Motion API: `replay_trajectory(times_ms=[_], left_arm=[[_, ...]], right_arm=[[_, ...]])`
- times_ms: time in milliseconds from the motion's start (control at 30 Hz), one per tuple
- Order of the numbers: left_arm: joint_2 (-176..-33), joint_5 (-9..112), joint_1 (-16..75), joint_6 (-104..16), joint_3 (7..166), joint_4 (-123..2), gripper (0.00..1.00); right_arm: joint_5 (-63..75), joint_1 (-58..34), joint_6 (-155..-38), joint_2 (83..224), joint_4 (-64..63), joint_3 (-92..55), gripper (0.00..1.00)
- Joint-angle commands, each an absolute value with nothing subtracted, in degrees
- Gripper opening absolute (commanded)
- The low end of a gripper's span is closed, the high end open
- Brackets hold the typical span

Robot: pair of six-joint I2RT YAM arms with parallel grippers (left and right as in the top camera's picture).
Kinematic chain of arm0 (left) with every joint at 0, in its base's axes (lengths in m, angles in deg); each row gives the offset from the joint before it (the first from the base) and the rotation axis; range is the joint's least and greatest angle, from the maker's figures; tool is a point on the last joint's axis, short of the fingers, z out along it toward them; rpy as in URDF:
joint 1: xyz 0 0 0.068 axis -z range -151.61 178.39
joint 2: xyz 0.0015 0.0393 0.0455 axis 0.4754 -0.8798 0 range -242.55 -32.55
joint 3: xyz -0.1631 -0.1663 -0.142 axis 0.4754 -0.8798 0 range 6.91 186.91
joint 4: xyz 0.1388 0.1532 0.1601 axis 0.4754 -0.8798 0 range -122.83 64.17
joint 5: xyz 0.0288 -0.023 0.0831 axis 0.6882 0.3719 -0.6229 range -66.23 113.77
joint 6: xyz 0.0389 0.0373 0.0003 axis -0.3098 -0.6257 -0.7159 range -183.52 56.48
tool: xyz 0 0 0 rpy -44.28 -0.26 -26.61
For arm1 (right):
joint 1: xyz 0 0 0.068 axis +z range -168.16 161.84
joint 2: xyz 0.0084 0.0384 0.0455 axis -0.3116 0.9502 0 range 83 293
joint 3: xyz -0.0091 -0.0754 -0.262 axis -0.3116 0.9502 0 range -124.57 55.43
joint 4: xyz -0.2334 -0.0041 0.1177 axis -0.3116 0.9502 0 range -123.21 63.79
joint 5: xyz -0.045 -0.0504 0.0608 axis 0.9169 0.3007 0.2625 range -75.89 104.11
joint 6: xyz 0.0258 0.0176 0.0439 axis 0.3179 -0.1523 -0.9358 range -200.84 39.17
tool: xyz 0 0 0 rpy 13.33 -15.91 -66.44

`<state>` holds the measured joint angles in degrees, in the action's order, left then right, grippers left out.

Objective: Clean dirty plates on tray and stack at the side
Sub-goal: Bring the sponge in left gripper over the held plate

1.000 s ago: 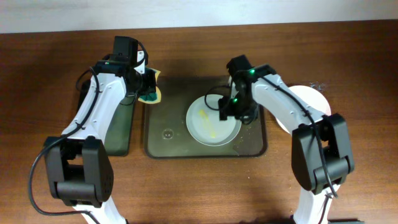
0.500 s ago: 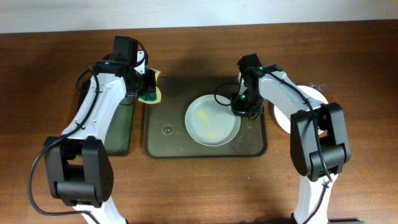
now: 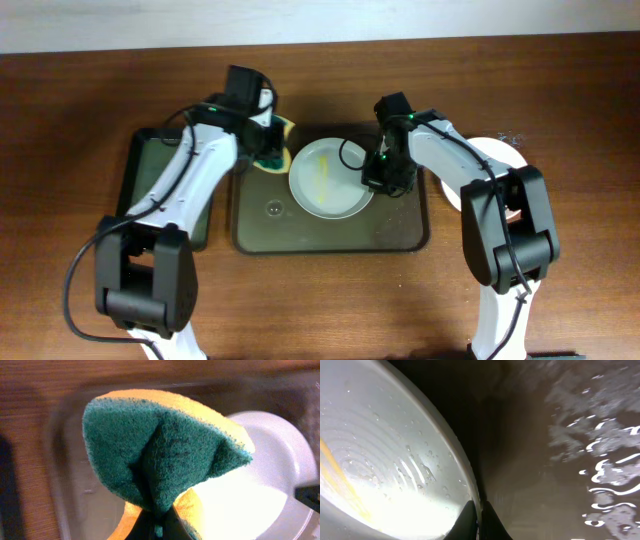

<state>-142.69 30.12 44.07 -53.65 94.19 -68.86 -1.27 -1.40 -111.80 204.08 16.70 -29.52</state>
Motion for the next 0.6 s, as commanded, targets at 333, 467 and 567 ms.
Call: replay_trajectory(times_ms=[333, 467, 567], left_arm=[[-152.6, 35.0, 53.1, -54.8, 93.3, -70.0, 0.00], [-153.1, 52.8, 53.1, -56.0, 93.3, -76.1, 0.00], [-153.1, 57.3, 53.0, -57.4, 93.3, -76.3, 0.00]], right_arm=[[-0.7, 0.5, -112.2, 206.0, 16.7, -27.2, 0.04], [-0.7, 0.5, -112.2, 206.0, 16.7, -27.2, 0.04], [-0.7, 0.6, -112.2, 206.0, 16.7, -27.2, 0.04]])
